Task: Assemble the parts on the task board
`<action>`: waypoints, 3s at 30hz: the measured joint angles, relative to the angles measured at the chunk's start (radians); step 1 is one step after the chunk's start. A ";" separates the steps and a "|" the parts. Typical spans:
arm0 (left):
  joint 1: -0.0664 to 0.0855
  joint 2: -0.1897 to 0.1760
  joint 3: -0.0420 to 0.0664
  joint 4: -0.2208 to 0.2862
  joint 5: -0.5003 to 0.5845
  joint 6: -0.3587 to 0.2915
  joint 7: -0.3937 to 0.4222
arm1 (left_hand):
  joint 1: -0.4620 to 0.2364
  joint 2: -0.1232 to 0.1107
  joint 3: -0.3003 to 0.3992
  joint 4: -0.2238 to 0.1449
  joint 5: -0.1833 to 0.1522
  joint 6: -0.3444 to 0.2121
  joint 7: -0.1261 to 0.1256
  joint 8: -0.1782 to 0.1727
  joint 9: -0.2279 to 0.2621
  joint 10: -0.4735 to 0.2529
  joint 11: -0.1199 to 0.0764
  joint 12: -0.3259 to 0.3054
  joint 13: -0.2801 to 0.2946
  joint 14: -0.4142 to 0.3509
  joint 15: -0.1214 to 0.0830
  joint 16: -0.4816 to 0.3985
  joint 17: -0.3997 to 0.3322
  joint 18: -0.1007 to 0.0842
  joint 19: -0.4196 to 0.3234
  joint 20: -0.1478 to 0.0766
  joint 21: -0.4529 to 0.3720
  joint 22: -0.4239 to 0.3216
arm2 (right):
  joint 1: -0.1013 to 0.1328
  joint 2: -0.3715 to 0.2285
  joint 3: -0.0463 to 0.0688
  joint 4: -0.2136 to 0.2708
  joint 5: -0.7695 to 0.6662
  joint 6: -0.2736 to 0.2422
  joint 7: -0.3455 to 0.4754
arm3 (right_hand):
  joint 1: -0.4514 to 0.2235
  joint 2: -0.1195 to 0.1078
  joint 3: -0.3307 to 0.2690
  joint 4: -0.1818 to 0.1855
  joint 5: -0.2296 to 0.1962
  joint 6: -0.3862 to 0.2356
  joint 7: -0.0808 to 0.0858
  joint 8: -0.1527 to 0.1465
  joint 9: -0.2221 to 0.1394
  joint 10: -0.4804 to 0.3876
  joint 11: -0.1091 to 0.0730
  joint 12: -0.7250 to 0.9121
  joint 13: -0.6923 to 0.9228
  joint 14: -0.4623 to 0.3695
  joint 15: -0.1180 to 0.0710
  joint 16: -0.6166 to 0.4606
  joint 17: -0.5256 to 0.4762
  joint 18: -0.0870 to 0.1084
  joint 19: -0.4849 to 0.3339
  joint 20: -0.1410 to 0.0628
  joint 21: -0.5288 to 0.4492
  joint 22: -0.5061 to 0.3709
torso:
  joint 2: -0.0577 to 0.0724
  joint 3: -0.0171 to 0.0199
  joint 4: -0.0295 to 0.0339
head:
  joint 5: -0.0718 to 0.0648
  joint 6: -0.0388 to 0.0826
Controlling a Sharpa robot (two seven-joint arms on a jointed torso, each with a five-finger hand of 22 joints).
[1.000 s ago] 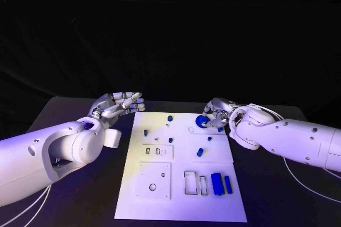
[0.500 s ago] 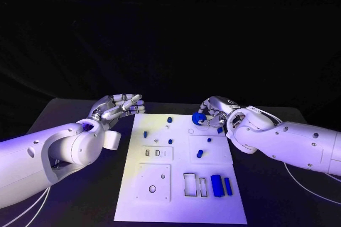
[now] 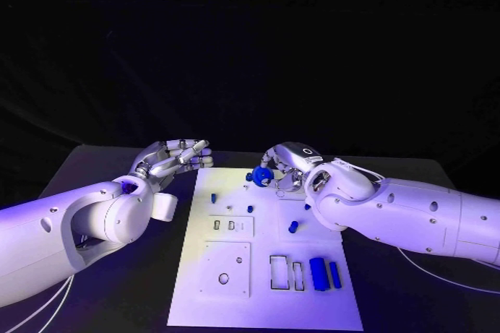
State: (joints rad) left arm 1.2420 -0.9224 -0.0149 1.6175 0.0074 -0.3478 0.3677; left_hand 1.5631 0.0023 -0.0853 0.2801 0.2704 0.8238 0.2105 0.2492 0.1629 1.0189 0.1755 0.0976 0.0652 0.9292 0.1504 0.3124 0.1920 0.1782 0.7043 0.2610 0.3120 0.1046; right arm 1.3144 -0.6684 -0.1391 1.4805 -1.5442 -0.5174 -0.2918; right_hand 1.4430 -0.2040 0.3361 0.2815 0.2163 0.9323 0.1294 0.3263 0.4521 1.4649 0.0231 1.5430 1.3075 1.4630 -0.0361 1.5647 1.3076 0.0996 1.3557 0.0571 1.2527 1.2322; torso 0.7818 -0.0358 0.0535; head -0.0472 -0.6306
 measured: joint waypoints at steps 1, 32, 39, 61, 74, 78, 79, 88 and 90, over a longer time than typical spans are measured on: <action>0.000 0.000 0.000 0.000 0.000 0.000 0.000 | 0.000 0.000 0.000 0.000 0.000 0.000 0.000 0.000 0.000 0.000 0.000 0.000 0.000 0.000 0.000 0.000 0.000 0.000 0.000 0.000 0.000 0.000 | 0.000 0.010 -0.001 -0.004 -0.005 0.000 -0.001 | 0.000 0.000 0.000 0.000 0.000 0.000 0.000 -0.001 0.000 0.000 0.000 0.000 0.000 0.000 0.000 0.000 0.000 0.000 0.000 0.000 0.000 0.000 | 0.000 -0.0002 0.0002 | 0.000 0.000; 0.000 0.002 0.000 0.001 0.000 0.006 -0.003 | 0.000 0.000 0.000 0.000 0.000 0.000 0.000 0.000 0.000 0.000 0.000 0.000 0.000 0.000 0.000 0.000 0.000 0.000 0.000 0.000 0.000 0.000 | -0.040 0.136 -0.006 -0.097 -0.067 0.031 -0.025 | -0.011 -0.012 0.015 -0.001 0.001 0.003 0.003 -0.009 0.000 0.000 0.000 0.000 0.000 0.000 0.000 0.000 0.000 0.000 0.000 0.000 0.000 0.001 | 0.001 0.0011 -0.0009 | 0.004 -0.009; 0.000 0.002 0.000 0.001 0.000 0.009 -0.005 | 0.000 0.000 -0.003 0.003 0.000 0.000 0.000 0.000 0.001 0.000 0.000 0.000 0.001 0.000 0.000 0.000 0.002 0.000 0.000 0.000 0.000 -0.001 | -0.041 0.142 -0.006 -0.108 -0.069 0.032 -0.026 | -0.032 -0.032 0.040 -0.003 0.001 -0.002 -0.007 -0.045 0.005 0.001 0.010 -0.018 0.000 0.004 0.005 0.000 0.000 0.000 0.000 0.001 -0.005 -0.004 | 0.001 0.0014 -0.0010 | 0.005 -0.010; 0.000 0.001 0.000 0.001 0.000 0.012 -0.010 | 0.000 0.000 -0.003 0.003 0.000 0.000 0.000 0.000 0.001 0.000 0.000 -0.005 0.001 0.000 0.000 0.000 0.002 0.000 0.000 0.000 0.000 -0.001 | -0.042 0.139 -0.007 -0.112 -0.061 0.038 -0.023 | -0.076 -0.050 0.032 -0.003 -0.032 -0.087 0.018 -0.108 -0.034 0.002 0.038 -0.042 0.000 0.002 0.031 0.000 0.000 0.000 -0.009 0.031 -0.016 -0.007 | 0.001 0.0013 -0.0012 | 0.005 -0.012; 0.000 -0.004 0.000 -0.002 0.000 0.013 -0.011 | 0.000 0.000 -0.003 0.003 0.000 0.000 0.000 0.000 0.001 0.000 0.000 -0.005 0.001 -0.004 0.004 -0.005 0.003 0.000 0.000 0.000 -0.004 -0.003 | -0.022 -0.076 -0.003 0.051 0.060 0.001 0.007 | -0.081 -0.045 0.030 -0.005 -0.007 -0.068 0.014 -0.102 -0.034 0.002 0.038 -0.042 0.000 0.002 0.031 0.000 0.000 0.000 -0.009 0.031 -0.021 -0.006 | -0.004 0.0034 -0.0077 | 0.003 -0.006; 0.000 -0.007 0.000 -0.004 0.000 0.013 -0.011 | 0.000 0.000 -0.003 0.003 0.000 0.000 0.000 0.000 0.001 0.000 0.000 -0.005 0.001 -0.004 0.004 -0.005 0.003 0.000 0.000 0.000 -0.004 -0.003 | -0.005 -0.166 -0.001 0.077 0.175 0.001 0.052 | -0.081 -0.044 0.037 -0.013 -0.007 -0.068 0.014 -0.102 -0.038 0.002 0.038 -0.055 0.000 0.002 0.031 0.000 0.000 0.000 -0.014 0.035 -0.041 -0.021 | -0.008 0.0053 -0.0152 | 0.001 -0.006; 0.000 -0.007 0.000 -0.005 0.000 0.013 -0.011 | 0.000 0.000 -0.003 0.003 0.000 0.000 0.000 0.000 0.001 0.000 0.000 -0.005 0.001 -0.004 0.004 -0.005 0.003 0.000 0.000 0.000 -0.004 -0.003 | -0.003 -0.182 -0.001 0.076 0.201 0.002 0.066 | -0.074 -0.038 0.040 -0.016 -0.007 -0.068 0.014 -0.102 -0.040 0.002 0.038 -0.060 0.000 0.002 0.031 0.000 0.000 0.000 -0.021 0.038 -0.048 -0.026 | -0.009 0.0059 -0.0172 | 0.001 -0.006; 0.000 -0.003 -0.001 -0.010 0.000 0.016 -0.010 | 0.000 0.000 -0.003 0.003 0.000 0.000 0.000 0.000 0.001 0.000 0.000 -0.005 0.001 -0.004 0.004 -0.005 0.003 0.000 0.000 0.000 -0.004 -0.003 | 0.005 -0.258 -0.003 0.028 0.348 0.053 0.196 | -0.045 -0.049 0.060 -0.045 -0.003 -0.072 0.018 -0.107 -0.051 -0.002 0.041 -0.069 0.000 0.002 0.031 0.000 0.000 0.000 -0.033 0.040 -0.068 -0.039 | -0.016 0.0128 -0.0283 | -0.007 -0.005; 0.000 -0.002 -0.001 -0.011 0.000 0.018 -0.010 | 0.000 0.000 -0.003 0.003 0.000 0.000 0.000 0.000 0.001 0.000 0.000 -0.005 0.001 -0.004 0.004 -0.005 0.002 0.000 0.000 0.000 -0.004 -0.003 | 0.005 -0.266 -0.004 0.014 0.360 0.071 0.217 | -0.041 -0.053 0.060 -0.044 0.001 -0.072 0.018 -0.107 -0.051 -0.002 0.041 -0.069 0.000 0.002 0.031 0.000 0.000 0.000 -0.035 0.041 -0.070 -0.039 | -0.017 0.0140 -0.0294 | -0.007 -0.007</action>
State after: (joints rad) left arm 1.2420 -0.9242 -0.0157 1.6070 0.0070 -0.3297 0.3578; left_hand 1.5631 0.0023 -0.0880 0.2828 0.2705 0.8238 0.2105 0.2492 0.1636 1.0189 0.1755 0.0928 0.0657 0.9256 0.1540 0.3076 0.1945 0.1781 0.7043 0.2610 0.3079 0.1020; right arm 1.3190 -0.9344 -0.1430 1.4942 -1.1843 -0.4468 -0.0748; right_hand 1.4022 -0.2570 0.3965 0.2370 0.2170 0.8607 0.1471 0.2191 0.4009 1.4629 0.0645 1.4744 1.3076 1.4647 -0.0054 1.5646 1.3074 0.0999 1.3211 0.0984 1.1830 1.1931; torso 0.7649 -0.0218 0.0241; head -0.0543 -0.6374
